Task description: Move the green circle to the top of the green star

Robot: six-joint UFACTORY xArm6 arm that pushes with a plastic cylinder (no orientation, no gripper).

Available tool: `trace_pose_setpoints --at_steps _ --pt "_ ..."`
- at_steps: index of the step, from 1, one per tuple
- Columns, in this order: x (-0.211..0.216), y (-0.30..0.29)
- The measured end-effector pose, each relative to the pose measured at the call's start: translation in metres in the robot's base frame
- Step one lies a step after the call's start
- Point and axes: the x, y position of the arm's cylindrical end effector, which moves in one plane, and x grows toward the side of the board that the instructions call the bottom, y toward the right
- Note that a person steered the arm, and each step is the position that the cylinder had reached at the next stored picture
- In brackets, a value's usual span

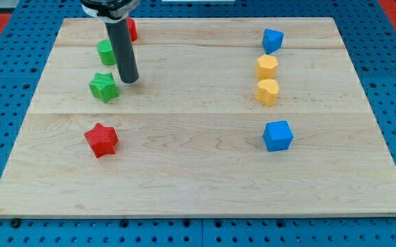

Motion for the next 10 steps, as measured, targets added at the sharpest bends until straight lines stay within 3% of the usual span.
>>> trace_pose_setpoints --at_steps 2,4,6,8,10 --pt "-0.019 -0.03" --pt "-0.012 -0.125" --pt "-0.049 -0.045" --pt "-0.056 -0.072" --pt "-0.097 -0.034"
